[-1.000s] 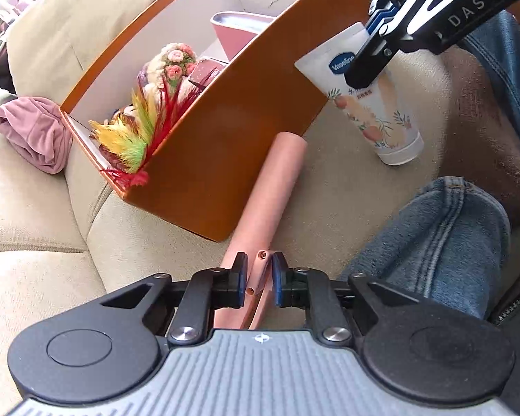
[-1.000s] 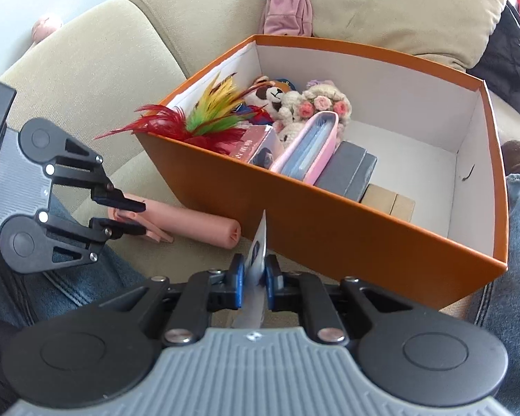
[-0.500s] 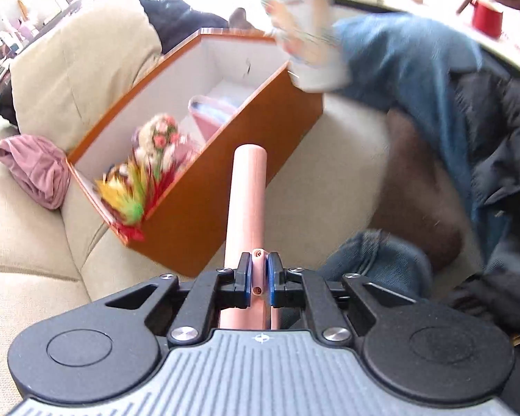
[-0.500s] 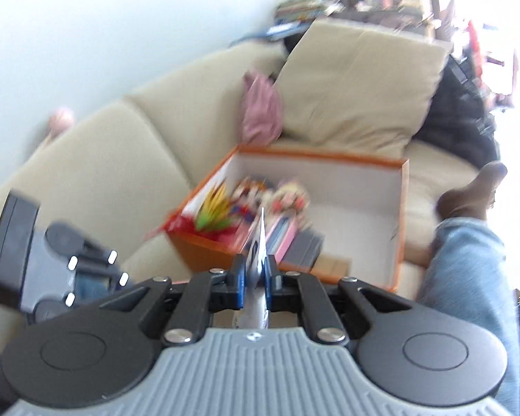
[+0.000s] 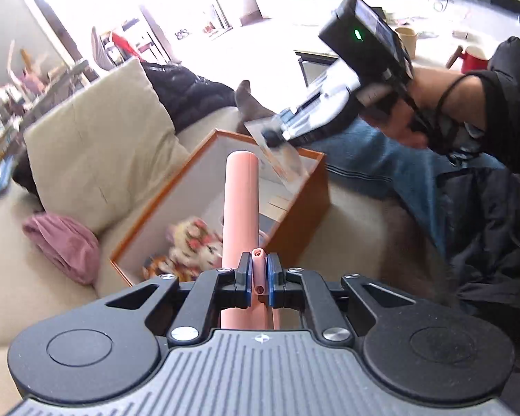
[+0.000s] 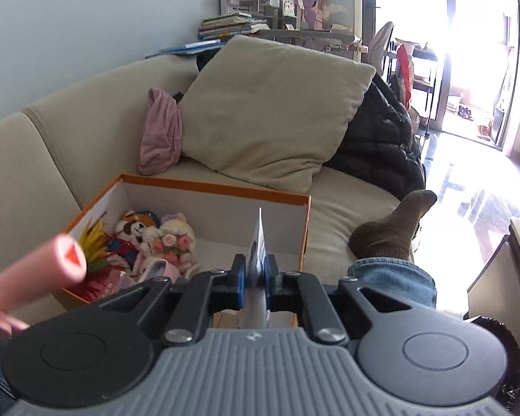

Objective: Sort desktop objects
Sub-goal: 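Lift the selfie stick and lotion tube and carry them over the orange box, then lower the selfie stick and lotion tube into the box and open both tools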

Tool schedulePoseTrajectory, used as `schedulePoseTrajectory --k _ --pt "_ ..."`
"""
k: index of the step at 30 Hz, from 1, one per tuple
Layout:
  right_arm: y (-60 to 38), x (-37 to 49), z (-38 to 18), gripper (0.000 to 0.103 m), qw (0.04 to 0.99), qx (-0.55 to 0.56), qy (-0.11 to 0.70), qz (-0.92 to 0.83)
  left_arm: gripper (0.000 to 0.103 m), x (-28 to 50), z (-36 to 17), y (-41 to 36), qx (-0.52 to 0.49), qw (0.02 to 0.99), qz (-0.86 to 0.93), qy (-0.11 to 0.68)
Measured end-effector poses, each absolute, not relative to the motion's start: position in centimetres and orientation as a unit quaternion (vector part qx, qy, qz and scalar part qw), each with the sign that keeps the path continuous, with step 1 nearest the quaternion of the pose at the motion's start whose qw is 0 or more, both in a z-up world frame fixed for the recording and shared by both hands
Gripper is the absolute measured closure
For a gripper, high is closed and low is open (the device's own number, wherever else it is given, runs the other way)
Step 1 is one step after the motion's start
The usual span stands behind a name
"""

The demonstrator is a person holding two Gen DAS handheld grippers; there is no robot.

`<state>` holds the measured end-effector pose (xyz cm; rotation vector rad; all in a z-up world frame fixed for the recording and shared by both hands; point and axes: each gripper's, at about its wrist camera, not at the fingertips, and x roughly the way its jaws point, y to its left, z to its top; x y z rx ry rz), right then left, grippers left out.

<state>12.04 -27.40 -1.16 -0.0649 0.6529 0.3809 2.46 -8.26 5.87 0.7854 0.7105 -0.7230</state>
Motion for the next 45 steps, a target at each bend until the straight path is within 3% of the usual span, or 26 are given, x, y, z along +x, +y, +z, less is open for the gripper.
schedulePoseTrajectory --k 18,22,29,37,45 --pt "-27.9 12.3 -5.7 0.090 0.900 -0.032 0.374 0.222 0.093 13.8 1.7 -16.0 0.438 0.751 -0.341 0.358" --pt "-29.3 11.7 -4.6 0.079 0.907 -0.001 0.349 0.234 0.091 15.2 0.7 -17.3 0.448 0.740 -0.345 0.363" --pt "-33.3 12.8 -3.3 0.070 0.952 0.084 0.262 0.136 0.092 19.1 -1.6 -19.6 0.478 0.714 -0.340 0.383" --pt "-35.5 13.6 -5.8 0.070 0.957 0.146 0.231 0.093 0.091 22.3 -4.6 -20.6 0.489 0.693 -0.342 0.405" --pt "-35.7 14.2 -6.5 0.070 0.954 0.150 0.242 0.090 0.090 24.2 -4.9 -20.8 0.417 0.704 -0.377 0.434"
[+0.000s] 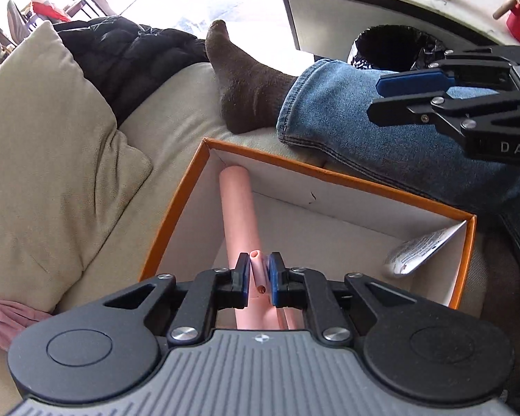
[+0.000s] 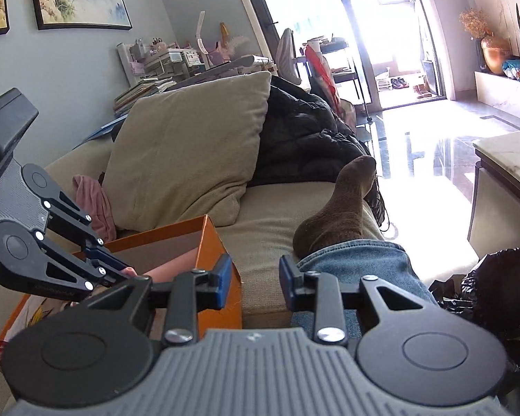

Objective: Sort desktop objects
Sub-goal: 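Lower the selfie stick and lotion tube into the box and open both tools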

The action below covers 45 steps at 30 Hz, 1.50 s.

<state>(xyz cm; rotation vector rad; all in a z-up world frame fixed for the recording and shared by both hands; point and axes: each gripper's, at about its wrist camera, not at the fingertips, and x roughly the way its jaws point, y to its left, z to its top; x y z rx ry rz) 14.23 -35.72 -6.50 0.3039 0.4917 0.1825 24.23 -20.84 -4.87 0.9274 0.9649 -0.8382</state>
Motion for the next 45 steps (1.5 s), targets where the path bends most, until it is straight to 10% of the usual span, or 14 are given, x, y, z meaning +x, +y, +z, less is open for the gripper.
schedulePoseTrajectory --k 35,45 --pt "-30.1 10.3 -2.2 0.070 0.949 0.036 0.283 0.132 0.101 12.6 1.7 -15.3 0.366 0.784 -0.316 0.389" --pt "-26.8 6.2 0.8 0.062 0.949 -0.001 0.252 0.190 0.085 7.2 2.7 -10.2 0.238 0.872 -0.264 0.337"
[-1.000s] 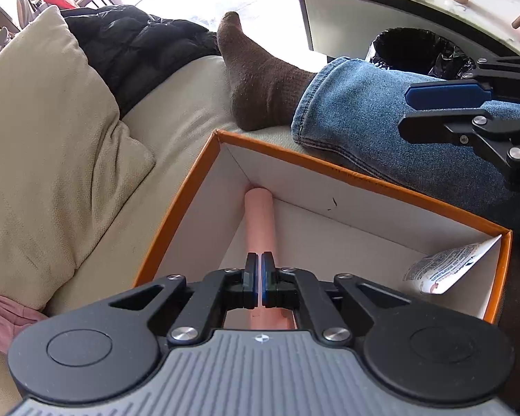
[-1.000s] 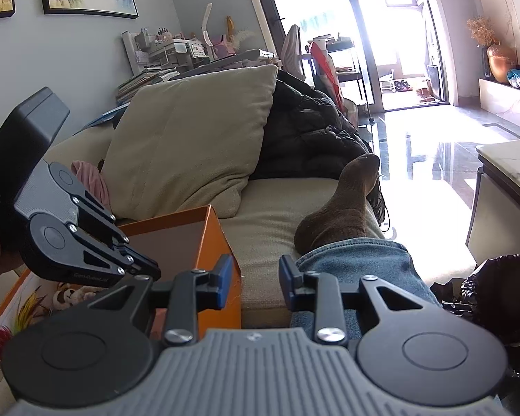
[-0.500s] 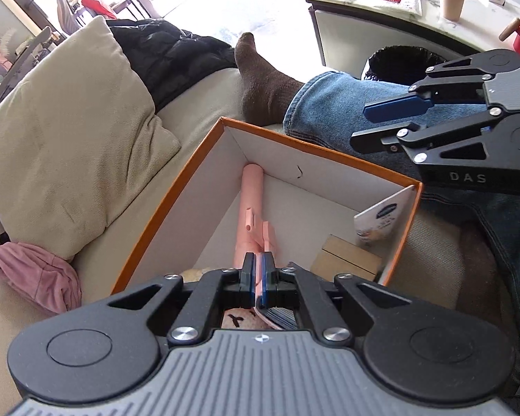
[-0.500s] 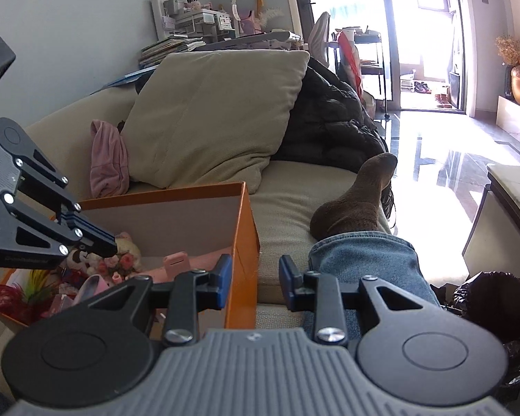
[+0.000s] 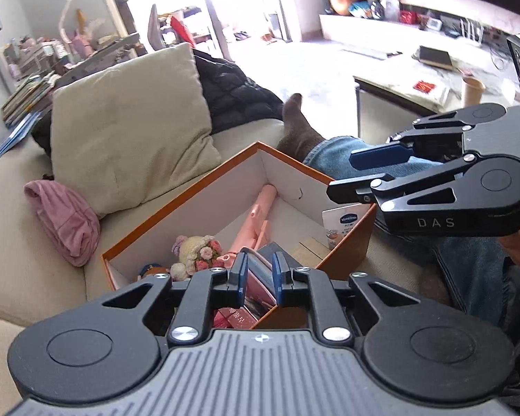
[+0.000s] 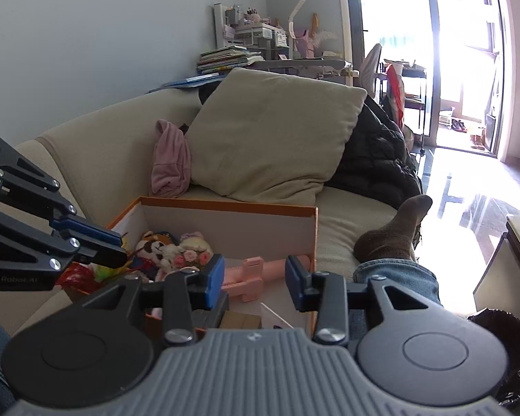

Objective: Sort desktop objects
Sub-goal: 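Lower the selfie stick and lotion tube into the box and open both tools, then withdraw both open tools up from the orange box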

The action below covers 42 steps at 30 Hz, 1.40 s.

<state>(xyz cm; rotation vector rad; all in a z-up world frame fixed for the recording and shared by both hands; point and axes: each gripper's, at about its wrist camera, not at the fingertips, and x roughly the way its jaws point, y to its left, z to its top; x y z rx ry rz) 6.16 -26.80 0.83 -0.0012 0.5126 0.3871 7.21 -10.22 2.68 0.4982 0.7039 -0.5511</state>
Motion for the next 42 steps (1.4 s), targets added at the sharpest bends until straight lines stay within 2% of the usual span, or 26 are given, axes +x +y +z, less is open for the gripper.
schedulePoseTrajectory --k 3,5,7,9,10,11,13,21,23,29,35,42 --pt "-25.4 5.5 1.0 0.060 0.946 -0.004 0.252 0.204 0.080 6.4 2.3 -8.4 0.181 0.900 -0.229 0.325" --pt "-24.5 5.1 0.9 0.049 0.944 -0.011 0.252 0.211 0.058 6.2 2.0 -7.2 0.134 0.912 -0.209 0.326" --pt "-23.7 4.7 0.6 0.047 0.943 -0.022 0.251 0.215 0.041 6.0 1.6 -6.0 0.101 0.928 -0.182 0.309" --pt "-23.0 4.6 0.1 0.046 0.943 -0.031 0.252 0.216 0.039 5.7 1.3 -5.1 0.079 0.943 -0.154 0.284" --pt "-22.8 4.6 -0.2 0.043 0.943 -0.032 0.252 0.215 0.033 5.6 1.1 -4.8 0.072 0.947 -0.146 0.278" --pt "-22.6 4.7 -0.5 0.038 0.943 -0.031 0.254 0.213 0.022 5.6 0.9 -4.6 0.065 0.949 -0.140 0.276" --pt "-22.3 4.9 -1.1 0.033 0.941 -0.025 0.263 0.210 0.013 5.7 0.3 -4.1 0.045 0.951 -0.130 0.278" --pt "-21.7 6.4 -2.5 0.031 0.936 -0.013 0.292 0.195 0.013 6.7 -2.5 -2.7 0.013 0.949 -0.086 0.302" --pt "-21.5 6.6 -2.8 0.026 0.937 -0.016 0.293 0.192 0.013 6.8 -3.1 -2.8 0.019 0.948 -0.084 0.307" --pt "-21.2 7.1 -3.6 0.026 0.933 -0.017 0.302 0.197 0.013 7.4 -4.7 -2.8 0.016 0.941 -0.079 0.330" --pt "-20.9 7.4 -4.7 0.026 0.927 -0.014 0.318 0.196 0.008 7.3 -5.2 -2.7 0.008 0.944 -0.076 0.320" --pt "-20.8 7.4 -5.2 0.026 0.928 -0.023 0.317 0.194 0.008 7.5 -5.2 -2.9 0.009 0.945 -0.062 0.321"
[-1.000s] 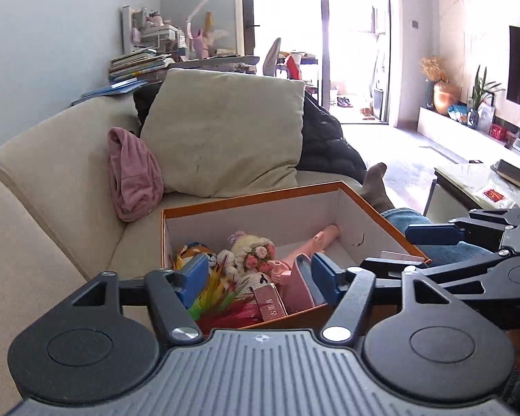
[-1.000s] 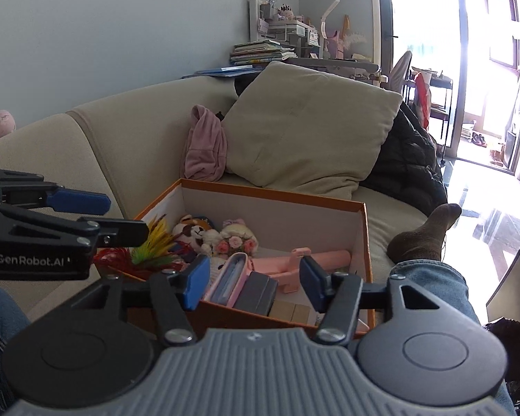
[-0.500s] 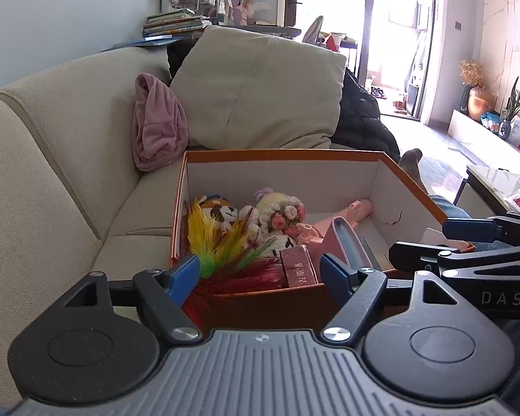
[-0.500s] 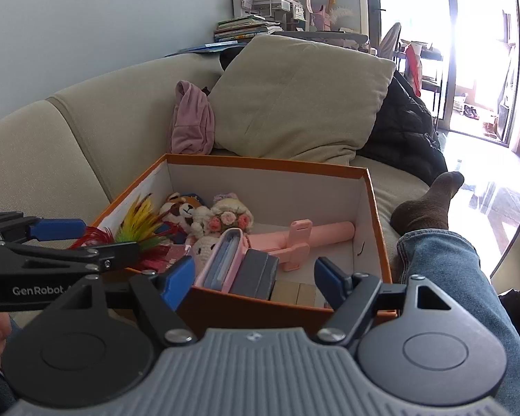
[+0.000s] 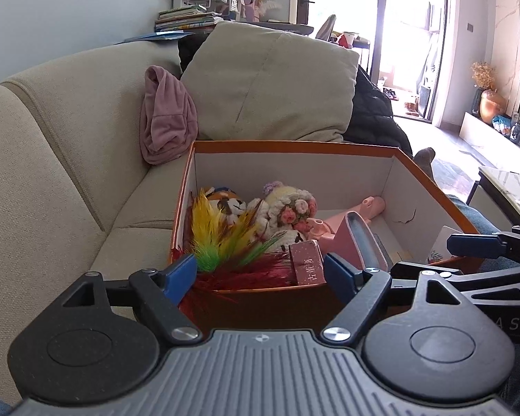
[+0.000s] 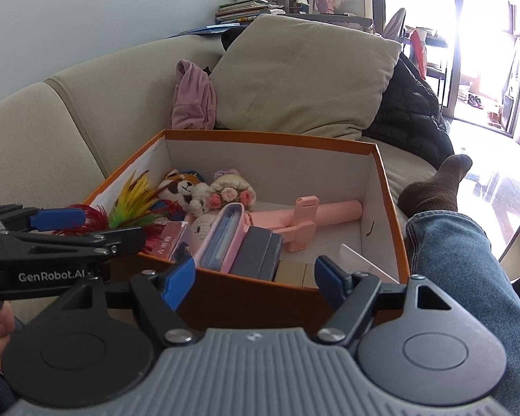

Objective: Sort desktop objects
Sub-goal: 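Withdraw both open tools up from the orange box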

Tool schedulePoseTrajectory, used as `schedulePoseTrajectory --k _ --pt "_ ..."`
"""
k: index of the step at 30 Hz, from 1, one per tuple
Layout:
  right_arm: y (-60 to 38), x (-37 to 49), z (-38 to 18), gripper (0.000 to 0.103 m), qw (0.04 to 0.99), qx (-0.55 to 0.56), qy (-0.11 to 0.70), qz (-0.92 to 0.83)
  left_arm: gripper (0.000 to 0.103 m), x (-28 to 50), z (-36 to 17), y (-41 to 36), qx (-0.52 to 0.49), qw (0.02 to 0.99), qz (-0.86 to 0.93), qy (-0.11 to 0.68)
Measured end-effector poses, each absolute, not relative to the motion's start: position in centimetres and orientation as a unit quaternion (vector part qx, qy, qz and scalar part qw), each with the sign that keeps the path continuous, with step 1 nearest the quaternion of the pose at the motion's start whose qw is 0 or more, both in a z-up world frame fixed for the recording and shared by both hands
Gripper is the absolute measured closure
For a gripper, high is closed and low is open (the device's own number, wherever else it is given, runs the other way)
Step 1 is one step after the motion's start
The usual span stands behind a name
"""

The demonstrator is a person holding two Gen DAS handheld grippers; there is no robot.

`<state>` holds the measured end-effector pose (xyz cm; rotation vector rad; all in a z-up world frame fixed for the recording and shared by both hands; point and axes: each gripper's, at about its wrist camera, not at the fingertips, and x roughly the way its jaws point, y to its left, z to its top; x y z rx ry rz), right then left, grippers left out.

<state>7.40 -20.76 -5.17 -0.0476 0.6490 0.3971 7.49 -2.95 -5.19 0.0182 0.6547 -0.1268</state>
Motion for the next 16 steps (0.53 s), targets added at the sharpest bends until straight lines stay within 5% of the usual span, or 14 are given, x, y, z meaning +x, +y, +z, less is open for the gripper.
schedulePoseTrajectory --k 16 --pt "-20.77 7.39 -5.18 0.025 0.928 -0.022 0.315 0.196 0.008 7.62 -5.12 -2.99 0.009 0.944 -0.056 0.324"
